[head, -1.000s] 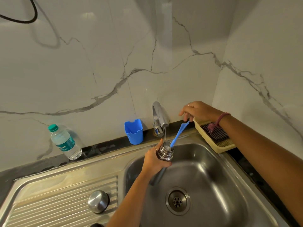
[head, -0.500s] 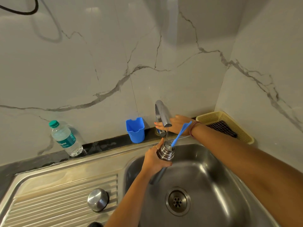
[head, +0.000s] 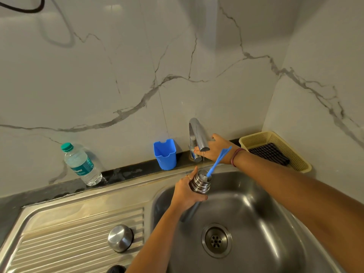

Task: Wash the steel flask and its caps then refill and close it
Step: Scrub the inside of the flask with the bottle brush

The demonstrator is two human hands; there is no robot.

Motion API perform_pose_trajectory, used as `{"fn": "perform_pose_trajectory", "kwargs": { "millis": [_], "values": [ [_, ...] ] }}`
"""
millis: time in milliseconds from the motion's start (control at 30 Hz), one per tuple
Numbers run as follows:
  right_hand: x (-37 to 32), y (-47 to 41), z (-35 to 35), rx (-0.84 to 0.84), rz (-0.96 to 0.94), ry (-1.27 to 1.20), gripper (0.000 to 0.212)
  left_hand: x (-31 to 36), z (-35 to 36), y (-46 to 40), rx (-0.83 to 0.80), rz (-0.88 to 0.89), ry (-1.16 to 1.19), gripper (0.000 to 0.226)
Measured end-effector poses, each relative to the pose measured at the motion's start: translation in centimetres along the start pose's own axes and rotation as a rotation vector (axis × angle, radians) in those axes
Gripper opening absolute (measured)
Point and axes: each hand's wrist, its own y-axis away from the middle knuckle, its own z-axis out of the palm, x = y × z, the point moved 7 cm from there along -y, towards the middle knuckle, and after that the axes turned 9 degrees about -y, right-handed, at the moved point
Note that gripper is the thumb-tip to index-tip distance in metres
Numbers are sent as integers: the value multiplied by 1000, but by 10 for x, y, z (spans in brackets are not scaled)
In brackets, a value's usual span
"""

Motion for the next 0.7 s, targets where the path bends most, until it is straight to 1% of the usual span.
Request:
{"fn": "perform_pose_trajectory", "kwargs": {
  "millis": [33, 67, 100, 133, 167, 200, 233, 267, 300, 333, 367, 400, 433, 467, 500, 533, 567, 600, 700],
  "values": [
    [1, -5, -1, 56, -32, 89, 40, 0, 0, 0, -2, -4, 2, 112],
    [1, -1, -2, 26, -13, 106, 40, 0, 0, 0, 0, -6, 3, 112],
    [-7, 14, -14, 42, 50, 124, 41, 0, -1, 1, 4, -7, 1, 112],
    [-20, 29, -11, -92, 65, 111, 43, 0, -1, 1, 8, -5, -2, 111],
    [-39, 55, -10, -213, -15, 225, 42, 0, -2, 2, 13, -3, -5, 111],
    [-46, 77, -5, -345, -26, 209, 44, 0, -2, 2, 15, -1, -8, 111],
    [-39, 84, 1, -371, -73, 124, 54, 0, -3, 3, 15, 1, -9, 111],
    [-16, 72, 12, -312, -31, -74, 45, 0, -3, 3, 17, 2, -8, 110],
    [6, 62, 12, -152, 16, -246, 31, 0, -3, 4, 18, 6, -7, 110],
    [18, 55, 8, 24, -15, -374, 32, 0, -3, 5, 15, 11, -5, 111],
    [33, 56, 14, 115, -55, -431, 41, 1, -2, 7, 8, 18, -8, 111],
    [44, 57, 26, 120, -71, -500, 45, 2, -1, 9, 1, 26, -14, 111],
    [43, 69, 41, 90, -51, -598, 50, 4, 0, 12, -6, 34, -21, 110],
    [49, 75, 55, 49, -44, -697, 61, 6, 1, 14, -11, 40, -22, 109],
    [46, 87, 68, 25, -8, -755, 76, 8, 1, 18, -13, 44, -21, 109],
    [47, 94, 78, 27, 17, -786, 91, 10, 2, 21, -16, 49, -19, 108],
    [44, 99, 85, 44, 28, -771, 102, 11, 3, 25, -19, 57, -19, 108],
    [43, 101, 92, 73, 25, -760, 104, 13, 5, 29, -23, 63, -17, 108],
    [29, 111, 94, 175, -3, -746, 90, 16, 11, 44, -49, 68, -17, 104]
  ]
}}
